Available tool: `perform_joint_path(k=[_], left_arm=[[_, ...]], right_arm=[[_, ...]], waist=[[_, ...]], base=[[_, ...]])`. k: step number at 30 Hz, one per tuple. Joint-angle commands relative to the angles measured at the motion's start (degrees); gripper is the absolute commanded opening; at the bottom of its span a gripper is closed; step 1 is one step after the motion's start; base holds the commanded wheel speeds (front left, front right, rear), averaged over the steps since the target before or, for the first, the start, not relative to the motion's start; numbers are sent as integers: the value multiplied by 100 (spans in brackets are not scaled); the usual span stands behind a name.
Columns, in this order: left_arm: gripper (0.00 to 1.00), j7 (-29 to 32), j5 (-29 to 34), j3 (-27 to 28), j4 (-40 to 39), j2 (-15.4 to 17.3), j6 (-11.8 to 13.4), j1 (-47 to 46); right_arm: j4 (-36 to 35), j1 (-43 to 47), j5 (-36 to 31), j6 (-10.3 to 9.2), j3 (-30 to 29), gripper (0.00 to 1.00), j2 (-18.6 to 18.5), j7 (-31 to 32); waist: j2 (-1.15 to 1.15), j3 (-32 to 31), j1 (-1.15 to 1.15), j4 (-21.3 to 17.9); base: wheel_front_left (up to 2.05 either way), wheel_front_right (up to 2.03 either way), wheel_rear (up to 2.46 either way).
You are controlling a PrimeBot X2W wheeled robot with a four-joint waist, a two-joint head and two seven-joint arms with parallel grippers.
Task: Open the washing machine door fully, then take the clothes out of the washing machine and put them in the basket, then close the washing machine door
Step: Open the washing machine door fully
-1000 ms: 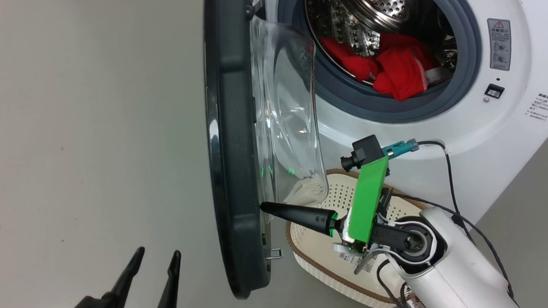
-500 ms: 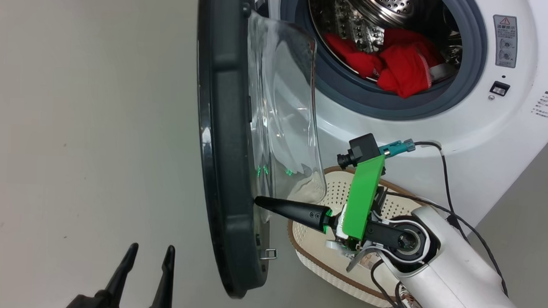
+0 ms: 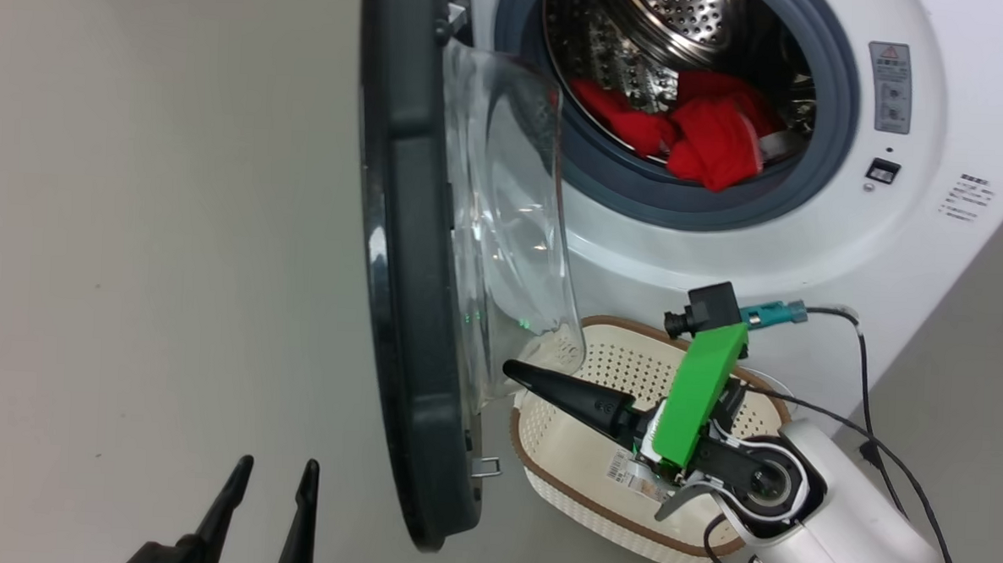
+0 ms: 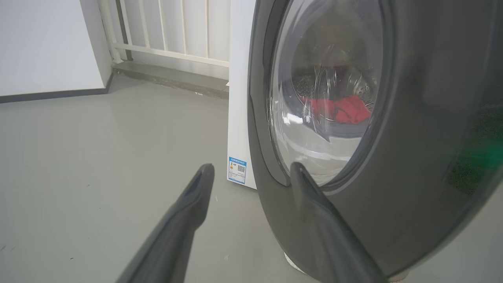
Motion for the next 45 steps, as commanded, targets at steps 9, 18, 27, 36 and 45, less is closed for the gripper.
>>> perform_joint_path(k=[9, 18, 27, 36, 45], left_arm=[[100, -70, 143, 369, -36, 65, -80, -239], [100, -70, 185, 578, -25, 65, -114, -204], [100, -70, 212, 641, 5, 65, -126, -131], [100, -70, 197, 672, 43, 65, -132, -94], [100, -70, 168, 651, 69, 65, -136, -101]], right_arm=[[-229, 638, -369, 29, -172, 100, -248, -743], [-223, 1189, -957, 29, -99, 100, -641, -1913], [-33, 1448, -1670, 29, 344, 100, -1001, -3232], [444, 1417, -2609, 29, 879, 100, -1320, -4588], [491, 1547, -4175, 29, 64, 100, -993, -4710]], waist=[[0, -47, 0, -358], [0, -78, 0, -671], [0, -156, 0, -808], [0, -207, 0, -842], [0, -191, 0, -871]], base=[[0, 0, 0], [0, 0, 0], [0, 0, 0], [0, 0, 0], [0, 0, 0]])
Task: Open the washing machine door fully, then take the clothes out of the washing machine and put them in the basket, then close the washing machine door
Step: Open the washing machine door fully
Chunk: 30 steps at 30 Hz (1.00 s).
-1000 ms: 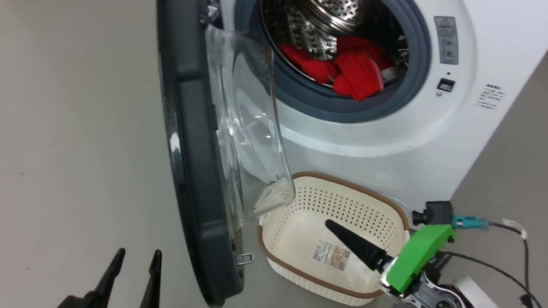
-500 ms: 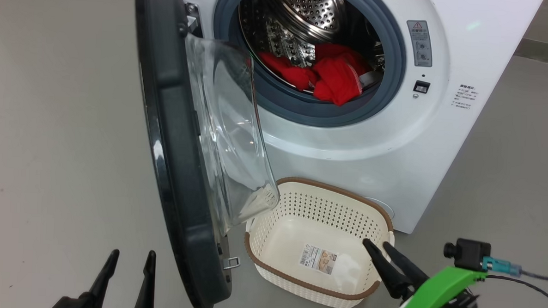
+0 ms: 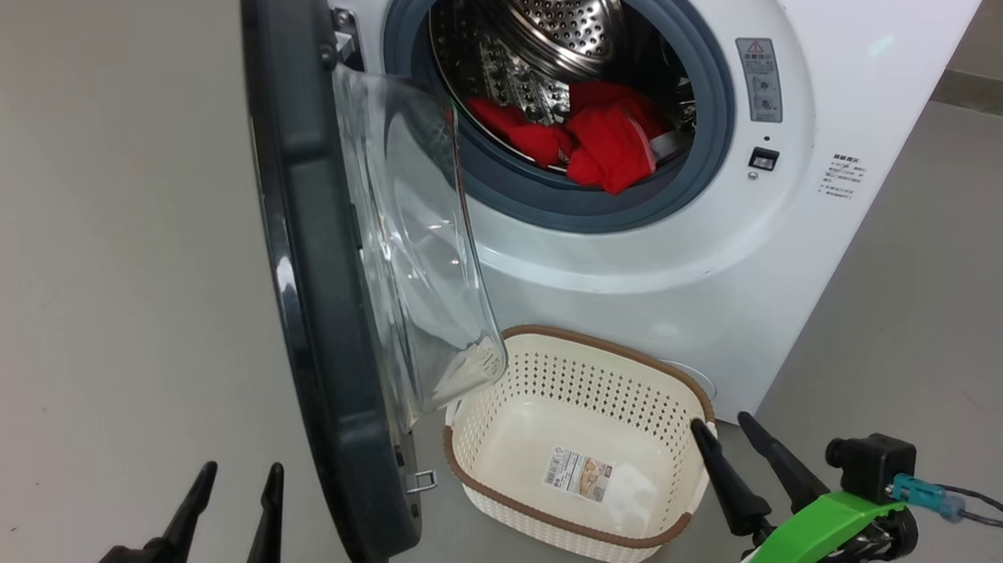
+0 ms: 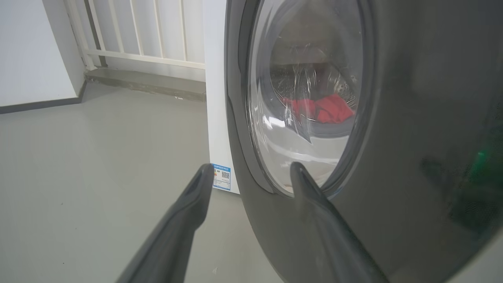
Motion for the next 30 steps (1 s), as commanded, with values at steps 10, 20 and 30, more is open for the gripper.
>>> perform_joint_path(k=[10, 20, 30], left_arm=[[100, -70, -18, 170, -72, 66, -35, -144], [100, -70, -27, 174, -92, 66, -30, -109], [100, -70, -37, 160, -59, 66, -29, -125]], right_arm=[[-635, 517, -2064, 28, -1018, 100, 527, -78], [-1082, 937, -2954, 28, -1769, 100, 928, -78], [-894, 1106, -3210, 28, -1874, 100, 1036, -78]], waist=[[0, -17, 0, 31], [0, -48, 0, 64], [0, -50, 0, 85]], base=[[0, 0, 0], [0, 0, 0], [0, 0, 0]])
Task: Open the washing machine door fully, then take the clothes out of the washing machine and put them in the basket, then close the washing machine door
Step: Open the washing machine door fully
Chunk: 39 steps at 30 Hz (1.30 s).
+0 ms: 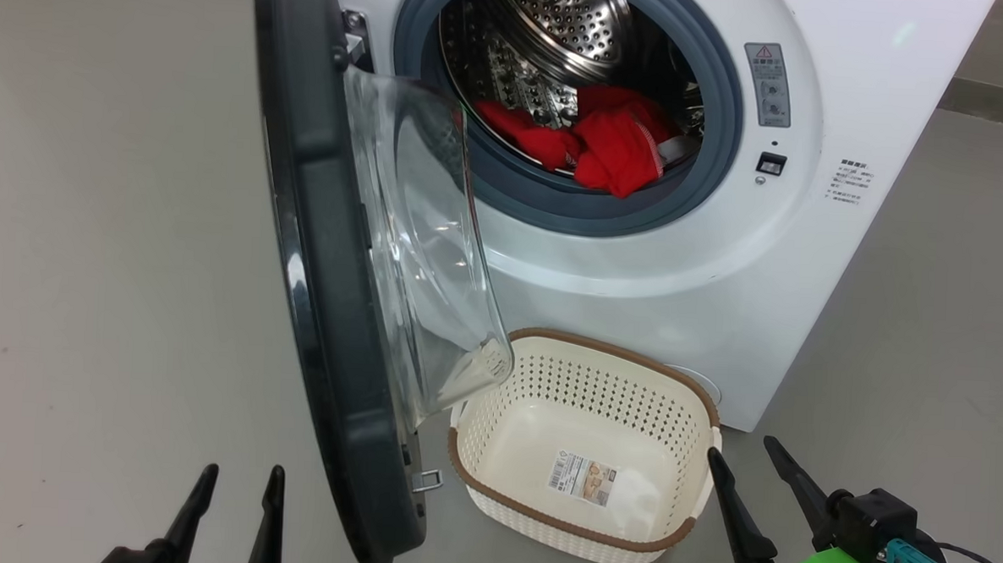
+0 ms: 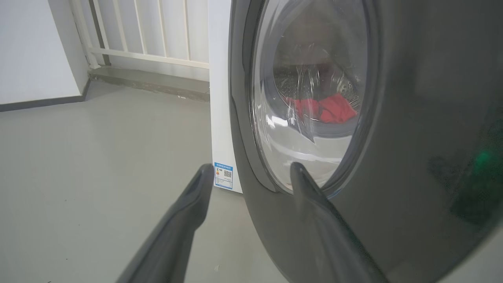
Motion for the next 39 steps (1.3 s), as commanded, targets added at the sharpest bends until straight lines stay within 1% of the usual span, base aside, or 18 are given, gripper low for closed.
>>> perform_joint_path(k=[1, 6, 7, 8, 9, 12, 15, 19, 21, 24, 27, 30, 31, 33, 36, 39], left_arm=[[100, -70, -19, 173, -106, 65, -29, -123], [100, -70, -12, 182, -103, 65, -29, -120], [41, -70, -5, 192, -104, 65, -28, -128], [15, -70, -24, 215, -116, 65, -23, -146], [0, -70, -46, 236, -130, 65, -21, -163], [0, -70, -142, 356, -304, 65, -10, -251], [0, -70, -190, 500, -703, 65, 41, -362], [0, -70, -341, 564, -1580, 65, 152, -487], [0, -70, -605, 518, -2091, 65, 275, -542], [0, -70, -750, 164, -2771, 65, 370, -549], [0, -70, -728, -466, -3153, 65, 376, -469], [0, -70, -752, -1203, -3226, 65, 369, -351], [0, -70, -813, -1690, -3155, 65, 370, -272], [0, -70, -859, -2042, -2934, 65, 401, -193], [0, -70, -991, -2335, -2466, 65, 471, -113], [0, -70, -1087, -2387, -1921, 65, 508, -95]], right_arm=[[-111, -57, -100, 28, 96, 100, -20, -53], [-103, -49, -168, 28, 90, 100, 8, -53], [-105, -50, -180, 28, 86, 100, 11, -53], [-105, -56, -194, 28, 85, 100, 12, -53], [-103, -61, -209, 28, 85, 100, 12, -53], [-100, -69, -234, 28, 66, 100, 11, -53], [-105, -68, -256, 28, 47, 100, 10, -53], [-123, -64, -283, 28, 35, 100, 11, -53], [-134, -64, -294, 28, 41, 100, 8, -53], [-140, -60, -327, 28, 56, 100, -5, -53], [-152, -62, -341, 28, 41, 100, -1, -53], [-161, -62, -344, 28, 36, 100, 6, -53], [-165, -59, -353, 28, 34, 100, 8, -53], [-164, -61, -362, 28, 38, 100, 12, -53], [-162, -63, -363, 28, 56, 100, 20, -53], [-162, -75, -364, 28, 77, 100, 24, -53]], waist=[[0, -4, 0, -2], [0, -11, 0, -1], [0, -8, 0, 2], [0, -5, 0, 4], [0, -3, 0, 7], [0, -3, 0, 24], [0, -5, 0, 40], [0, -16, 0, 42], [0, -20, 0, 37], [0, -17, 0, 37], [0, -8, 0, 33], [0, -9, 0, 22], [0, -12, 0, 19], [0, -13, 0, 5], [0, -18, 0, -20], [0, -8, 0, -41]], base=[[0, 0, 0], [0, 0, 0], [0, 0, 0], [0, 0, 0], [0, 0, 0], [0, 0, 0], [0, 0, 0], [0, 0, 0], [0, 0, 0], [0, 0, 0], [0, 0, 0], [0, 0, 0], [0, 0, 0], [0, 0, 0], [0, 0, 0], [0, 0, 0]])
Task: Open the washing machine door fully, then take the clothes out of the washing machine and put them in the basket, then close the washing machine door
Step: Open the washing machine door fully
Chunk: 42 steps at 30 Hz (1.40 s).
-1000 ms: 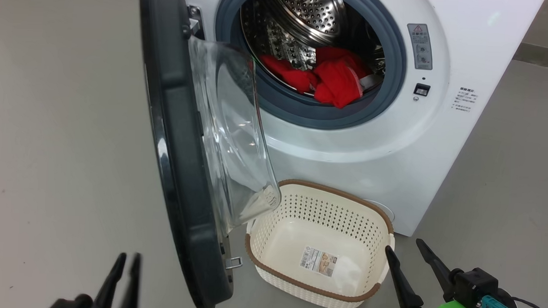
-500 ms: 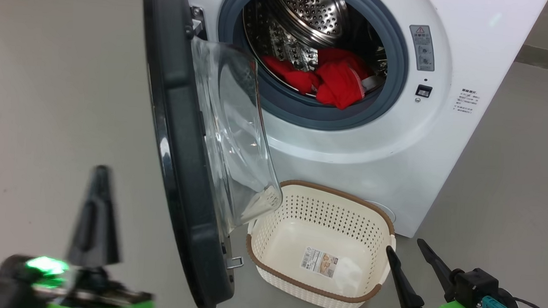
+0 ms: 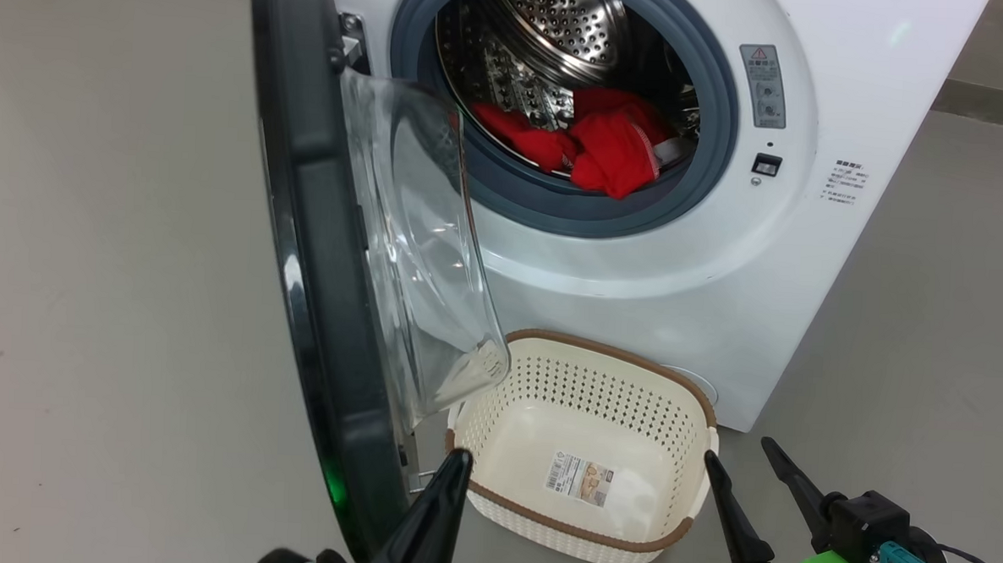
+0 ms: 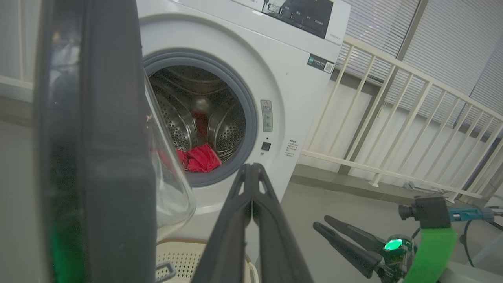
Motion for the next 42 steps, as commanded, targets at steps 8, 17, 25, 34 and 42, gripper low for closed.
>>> perform_joint_path(k=[8, 17, 25, 34, 42], left_arm=[[0, -26, -238, 402, 767, 9, 37, -268], [0, -26, -242, 881, 1054, 9, 142, -340], [0, -26, -91, 1583, 1019, 18, 179, -191], [0, -26, 17, 2555, 1134, 115, 170, -240], [0, -26, 171, 3395, 1408, 248, 123, -592]], right_arm=[[-166, -92, -74, 28, 101, 100, -16, -53], [-216, -77, -108, 28, 49, 100, -13, -53], [-223, -67, -118, 28, 50, 100, 7, -53], [-228, -109, -129, 28, 71, 100, 20, -53], [-222, -219, -123, 28, 139, 100, -11, -53]], waist=[[0, 42, 0, 6], [0, 49, 0, 49], [0, 82, 0, 153], [0, 162, 0, 240], [0, 334, 0, 192]], base=[[0, 0, 0], [0, 0, 0], [0, 0, 0], [0, 0, 0], [0, 0, 0]])
